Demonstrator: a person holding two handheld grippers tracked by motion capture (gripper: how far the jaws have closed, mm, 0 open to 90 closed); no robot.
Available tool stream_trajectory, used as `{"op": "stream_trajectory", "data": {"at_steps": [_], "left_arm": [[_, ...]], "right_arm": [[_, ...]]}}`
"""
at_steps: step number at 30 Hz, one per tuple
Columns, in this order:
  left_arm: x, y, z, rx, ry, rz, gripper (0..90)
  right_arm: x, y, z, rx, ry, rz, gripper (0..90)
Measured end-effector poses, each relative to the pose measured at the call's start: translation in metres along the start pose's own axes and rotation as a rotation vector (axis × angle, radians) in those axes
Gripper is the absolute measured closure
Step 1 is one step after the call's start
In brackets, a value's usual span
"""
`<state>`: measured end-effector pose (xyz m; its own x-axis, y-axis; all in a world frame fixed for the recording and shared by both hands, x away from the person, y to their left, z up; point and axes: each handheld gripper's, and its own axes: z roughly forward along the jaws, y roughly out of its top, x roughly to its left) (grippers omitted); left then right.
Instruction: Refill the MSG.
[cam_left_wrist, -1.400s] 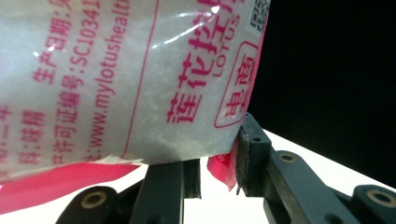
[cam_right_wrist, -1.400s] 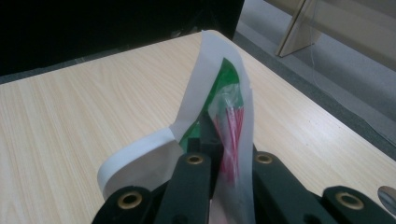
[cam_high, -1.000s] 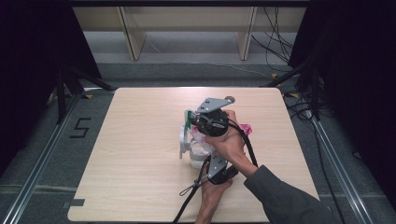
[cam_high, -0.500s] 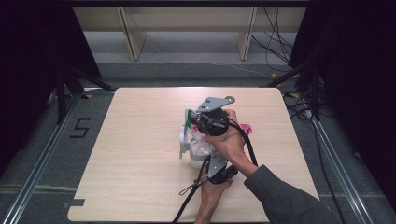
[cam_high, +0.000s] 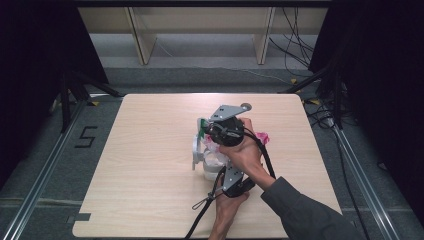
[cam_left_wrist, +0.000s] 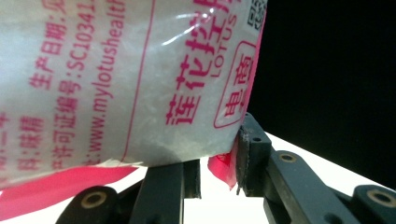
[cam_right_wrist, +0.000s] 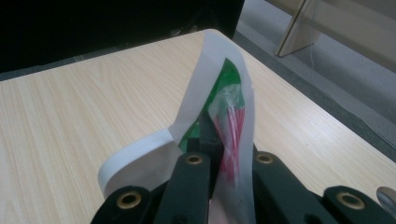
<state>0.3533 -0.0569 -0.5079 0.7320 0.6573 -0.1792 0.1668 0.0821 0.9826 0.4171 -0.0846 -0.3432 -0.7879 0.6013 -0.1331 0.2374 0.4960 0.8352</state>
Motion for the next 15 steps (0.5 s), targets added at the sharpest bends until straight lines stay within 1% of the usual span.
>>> {"op": "stream_trajectory", "data": {"at_steps": [3,5,6,7,8,10,11,12,13,14,15], "left_arm": [[0.0,0.0001,0.0,-0.001,0.0,-0.001,73.6],[-0.0005,0.0005,-0.0003,-0.004,0.0,-0.004,73.6],[-0.0005,0.0008,-0.0006,-0.005,0.003,-0.002,73.6],[-0.0006,0.0009,-0.0006,-0.008,0.003,-0.002,73.6],[-0.0004,0.0009,-0.0007,-0.009,0.003,-0.001,73.6],[-0.0005,0.0005,-0.0004,-0.006,0.003,-0.003,73.6],[-0.0006,0.0003,-0.0003,-0.005,0.004,-0.002,73.6],[-0.0008,0.0,0.0001,-0.01,0.007,-0.001,73.6],[-0.0054,-0.0003,0.0037,-0.065,-0.008,-0.065,73.6],[-0.006,0.0,0.0038,-0.068,-0.013,-0.076,73.6],[-0.0061,0.0001,0.0038,-0.07,-0.013,-0.077,73.5]], "right_arm": [[-0.0002,0.0002,0.0002,0.0,-0.001,-0.001,89.4],[-0.0005,0.0007,-0.0004,0.007,0.007,-0.004,89.4],[0.0001,0.0007,-0.0001,-0.002,0.005,-0.002,89.4],[-0.0002,0.0011,-0.0011,0.003,0.013,-0.008,89.4],[0.0007,0.0015,-0.0019,0.002,0.014,-0.002,89.4],[0.0019,0.001,-0.0016,-0.006,0.009,0.001,89.3],[0.0025,0.0007,-0.0016,0.005,0.014,0.007,89.4],[0.003,0.0,0.0002,-0.001,0.007,0.002,89.3],[0.0029,-0.0002,0.0006,0.005,0.004,-0.003,89.3],[0.0034,-0.0004,0.001,0.006,0.003,0.004,89.3],[0.0029,-0.0004,0.0012,0.008,0.004,-0.001,89.3]]}}
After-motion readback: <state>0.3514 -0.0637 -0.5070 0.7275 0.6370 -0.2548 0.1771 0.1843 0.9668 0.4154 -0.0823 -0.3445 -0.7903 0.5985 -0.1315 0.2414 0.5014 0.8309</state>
